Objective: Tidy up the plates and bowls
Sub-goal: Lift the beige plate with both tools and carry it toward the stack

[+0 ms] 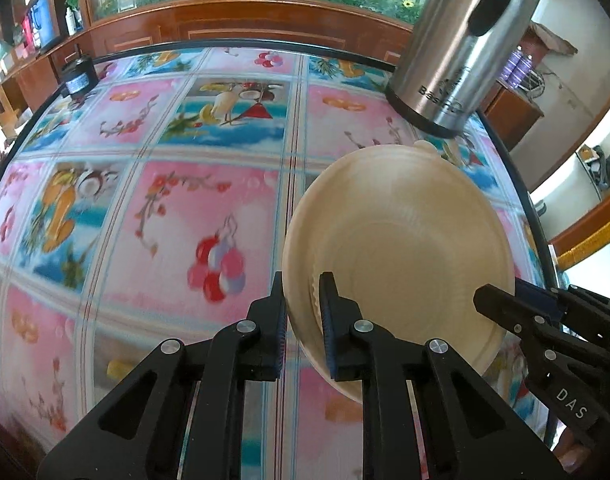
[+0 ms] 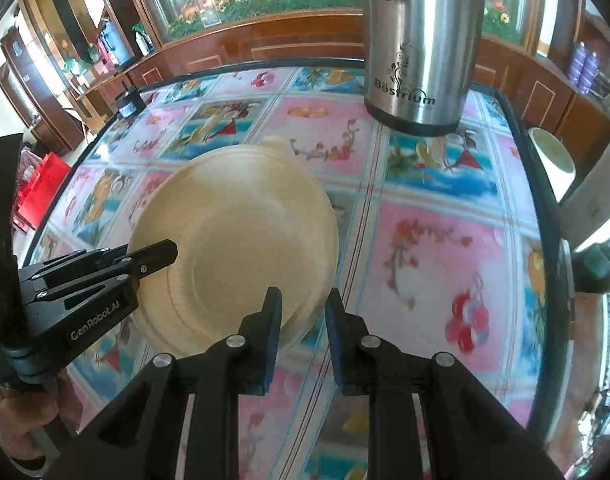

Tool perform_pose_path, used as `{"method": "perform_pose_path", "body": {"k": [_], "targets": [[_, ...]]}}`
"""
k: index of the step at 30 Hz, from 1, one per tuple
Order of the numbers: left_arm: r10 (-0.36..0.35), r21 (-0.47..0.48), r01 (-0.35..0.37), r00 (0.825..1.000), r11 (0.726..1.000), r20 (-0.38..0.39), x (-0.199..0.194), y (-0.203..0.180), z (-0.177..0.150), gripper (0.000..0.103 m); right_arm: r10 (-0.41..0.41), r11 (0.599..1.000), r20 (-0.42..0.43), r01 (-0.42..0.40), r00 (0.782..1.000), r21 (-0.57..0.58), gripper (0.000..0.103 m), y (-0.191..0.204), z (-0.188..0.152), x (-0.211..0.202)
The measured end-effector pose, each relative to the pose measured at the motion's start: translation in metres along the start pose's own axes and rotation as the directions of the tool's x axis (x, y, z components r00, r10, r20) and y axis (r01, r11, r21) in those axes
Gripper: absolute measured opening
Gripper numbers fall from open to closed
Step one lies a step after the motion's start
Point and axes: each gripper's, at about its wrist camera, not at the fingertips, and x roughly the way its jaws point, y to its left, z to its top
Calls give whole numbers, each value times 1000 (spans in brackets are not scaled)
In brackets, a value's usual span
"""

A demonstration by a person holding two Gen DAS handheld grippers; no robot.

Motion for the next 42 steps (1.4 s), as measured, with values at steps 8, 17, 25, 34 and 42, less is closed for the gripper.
{"method": "perform_pose_path", "body": {"k": [8, 17, 25, 34, 42], "targets": [[-18, 4, 18, 999, 1000, 28, -36, 9, -34, 15, -27, 1000, 29, 27, 999, -12, 24, 23, -30, -32], [-25, 8, 24, 999, 1000, 34, -64, 22, -75, 15, -51, 998, 50, 52, 997, -38, 24, 54, -66, -56], [-38, 14, 38, 998, 999, 47, -85, 33, -105, 15, -52, 997, 67, 55, 996, -46, 24, 73, -95, -72], [-49, 15, 48, 997, 999, 60, -103, 45, -133, 15, -54, 997, 70, 58, 996, -56, 24, 92, -120, -79], [-47, 23, 45, 997, 999, 67, -119, 54, -161, 16, -40, 996, 67, 45, 997, -74, 24, 108, -138, -90]]}}
